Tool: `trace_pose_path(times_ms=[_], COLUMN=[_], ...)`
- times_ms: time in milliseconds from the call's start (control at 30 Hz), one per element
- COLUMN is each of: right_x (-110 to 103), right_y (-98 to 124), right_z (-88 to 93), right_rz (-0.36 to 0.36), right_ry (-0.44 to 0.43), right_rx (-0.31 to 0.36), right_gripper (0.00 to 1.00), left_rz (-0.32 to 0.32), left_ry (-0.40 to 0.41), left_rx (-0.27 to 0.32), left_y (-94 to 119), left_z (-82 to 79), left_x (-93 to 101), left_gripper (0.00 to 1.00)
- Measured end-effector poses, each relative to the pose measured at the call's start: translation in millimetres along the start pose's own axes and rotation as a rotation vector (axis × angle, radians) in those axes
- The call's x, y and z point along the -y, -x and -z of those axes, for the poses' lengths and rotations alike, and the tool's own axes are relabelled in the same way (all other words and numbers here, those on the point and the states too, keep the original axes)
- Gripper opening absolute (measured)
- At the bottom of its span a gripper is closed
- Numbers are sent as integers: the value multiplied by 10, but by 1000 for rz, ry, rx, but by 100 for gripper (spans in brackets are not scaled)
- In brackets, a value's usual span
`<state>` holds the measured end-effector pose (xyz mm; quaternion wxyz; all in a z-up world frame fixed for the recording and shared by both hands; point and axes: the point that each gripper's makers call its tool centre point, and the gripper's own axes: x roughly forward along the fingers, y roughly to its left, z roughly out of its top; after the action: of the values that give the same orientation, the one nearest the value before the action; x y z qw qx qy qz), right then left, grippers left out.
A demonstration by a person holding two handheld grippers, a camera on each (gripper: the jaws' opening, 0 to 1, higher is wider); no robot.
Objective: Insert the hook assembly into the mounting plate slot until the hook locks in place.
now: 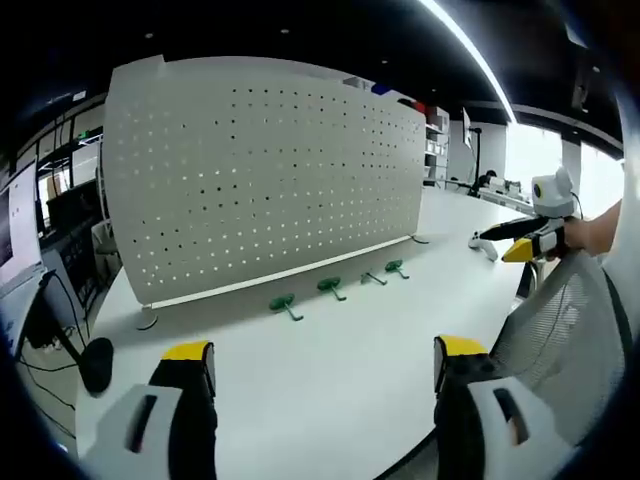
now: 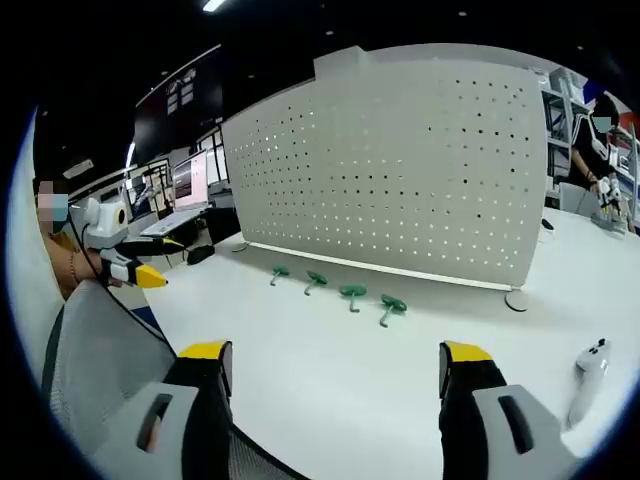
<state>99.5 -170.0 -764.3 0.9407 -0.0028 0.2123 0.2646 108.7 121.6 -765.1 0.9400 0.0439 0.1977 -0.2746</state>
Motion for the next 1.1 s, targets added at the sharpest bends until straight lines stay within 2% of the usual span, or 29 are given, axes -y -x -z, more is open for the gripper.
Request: trace_pose_path(times_ms=[567,1100], right_x=[-5,-37], right_y=[-4,-10], right_z=[9,-8], right_rz=[-3,-23], right_ry=[-1,9], right_rx=[-5,1], right_gripper=[81,80], left_rz=[1,28], left_ry=[-6,-20], left_rx=[-6,-5], left_y=[3,-11], left_z=[10,15], left_x=[3,46], left_gripper=[92,91])
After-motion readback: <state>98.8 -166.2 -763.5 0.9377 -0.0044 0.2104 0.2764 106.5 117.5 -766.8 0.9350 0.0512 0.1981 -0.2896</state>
